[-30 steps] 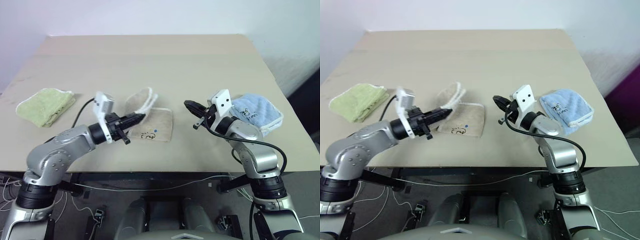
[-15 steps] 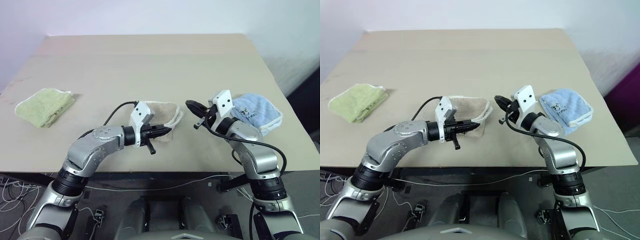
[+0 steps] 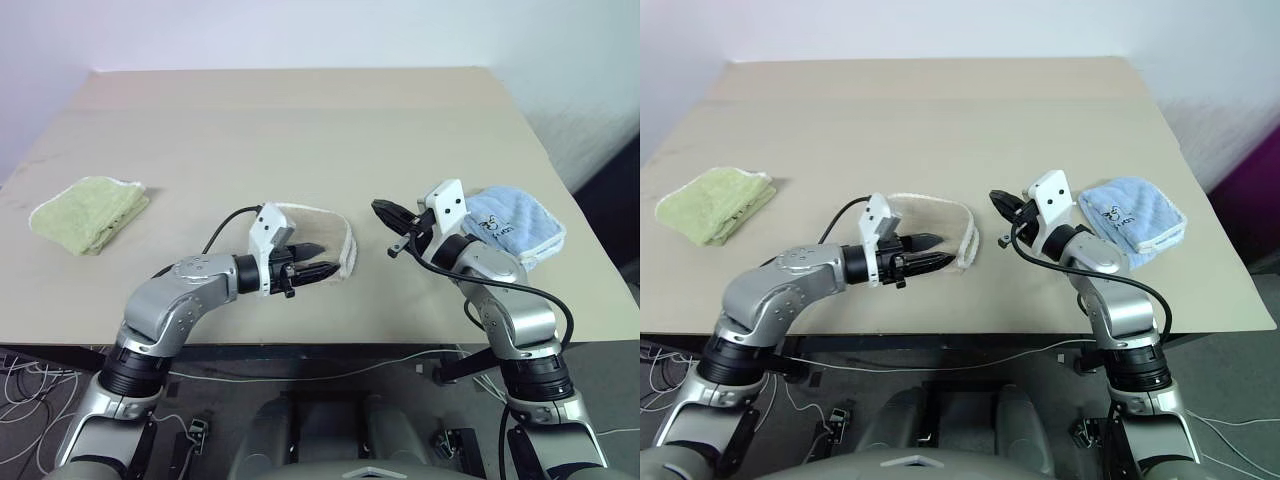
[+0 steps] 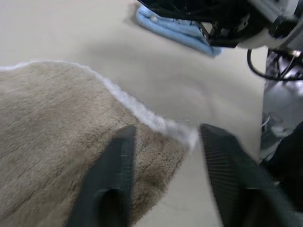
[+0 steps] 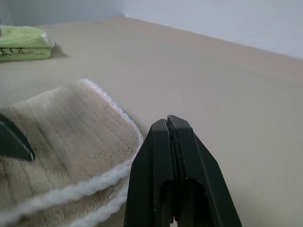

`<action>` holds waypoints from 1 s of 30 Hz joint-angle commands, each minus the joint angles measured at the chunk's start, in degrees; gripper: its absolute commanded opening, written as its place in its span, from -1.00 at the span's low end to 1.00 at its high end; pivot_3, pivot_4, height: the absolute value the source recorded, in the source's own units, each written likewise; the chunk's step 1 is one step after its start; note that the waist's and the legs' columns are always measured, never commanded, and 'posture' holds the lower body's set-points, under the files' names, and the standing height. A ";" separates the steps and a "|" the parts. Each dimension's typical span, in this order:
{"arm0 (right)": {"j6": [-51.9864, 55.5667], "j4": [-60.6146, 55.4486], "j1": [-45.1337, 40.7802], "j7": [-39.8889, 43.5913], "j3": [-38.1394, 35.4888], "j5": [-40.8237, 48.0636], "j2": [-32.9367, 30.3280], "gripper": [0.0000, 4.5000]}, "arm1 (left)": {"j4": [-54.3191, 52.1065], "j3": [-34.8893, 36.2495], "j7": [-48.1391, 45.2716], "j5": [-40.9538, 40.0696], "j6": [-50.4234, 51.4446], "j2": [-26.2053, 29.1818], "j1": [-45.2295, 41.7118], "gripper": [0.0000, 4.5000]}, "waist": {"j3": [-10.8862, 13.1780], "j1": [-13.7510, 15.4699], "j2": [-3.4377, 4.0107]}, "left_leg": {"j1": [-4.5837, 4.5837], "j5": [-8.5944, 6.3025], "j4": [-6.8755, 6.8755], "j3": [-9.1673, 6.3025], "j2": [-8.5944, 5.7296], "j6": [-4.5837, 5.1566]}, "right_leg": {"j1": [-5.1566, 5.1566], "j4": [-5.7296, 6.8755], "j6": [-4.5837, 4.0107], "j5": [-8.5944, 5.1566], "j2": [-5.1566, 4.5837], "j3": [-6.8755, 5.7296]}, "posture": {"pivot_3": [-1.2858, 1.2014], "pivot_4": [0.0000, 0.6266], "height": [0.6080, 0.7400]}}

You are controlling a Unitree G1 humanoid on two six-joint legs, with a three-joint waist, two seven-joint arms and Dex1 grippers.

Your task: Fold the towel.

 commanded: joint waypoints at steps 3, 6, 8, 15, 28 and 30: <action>-0.50 -2.99 -0.77 0.67 -0.63 0.43 -0.14 -1.00 | -3.04 10.74 0.30 -4.84 -0.70 1.16 2.31 0.57 | 0.00 0.03 0.01 | 0.00 0.00 0.00 0.00 0.01 0.00 | 0.00 0.00 0.00 0.00 -0.02 0.00 | 0.03 -0.52 1.00; -0.36 -2.67 -1.88 1.34 0.15 0.86 0.60 -1.00 | 1.07 15.56 4.39 -4.04 -2.39 -0.61 0.60 0.48 | 0.01 0.23 -0.01 | 0.01 0.00 0.03 -0.01 0.00 0.00 | 0.03 0.00 0.00 0.00 -0.03 -0.02 | 0.03 -0.52 1.00; -0.24 -1.98 -2.90 2.19 0.93 1.23 1.34 -1.00 | 4.33 15.32 5.78 -0.11 -5.12 -0.89 -0.18 0.27 | 0.01 0.21 -0.01 | 0.00 0.00 0.06 -0.01 -0.01 0.00 | 0.04 0.00 0.01 0.01 -0.02 -0.04 | 0.03 -0.52 1.00; 0.92 3.82 -6.47 4.69 4.88 1.39 6.06 -1.00 | 10.88 9.44 1.94 7.54 -13.54 -3.66 -2.99 -0.81 | 0.01 0.19 -0.02 | -0.01 0.01 0.05 -0.01 -0.04 -0.02 | 0.02 0.02 0.01 0.01 -0.01 -0.05 | 0.03 -0.52 1.00; -0.22 21.17 -2.72 4.57 12.36 -6.68 9.73 -1.00 | 24.39 -4.25 -4.28 24.26 -22.43 -2.33 -2.78 -0.99 | -0.07 0.10 -0.03 | 0.02 0.02 0.04 -0.01 -0.06 -0.03 | 0.02 0.06 0.01 0.01 0.00 -0.04 | 0.03 -0.52 1.00; -1.81 19.79 -1.57 4.30 12.27 -7.51 9.23 -1.00 | 24.73 -3.49 -4.45 23.93 -22.92 -3.30 -2.64 -0.99 | -0.13 0.09 -0.02 | 0.07 0.02 0.04 -0.01 -0.07 -0.03 | 0.08 0.05 0.01 0.01 -0.02 -0.04 | 0.03 -0.52 1.00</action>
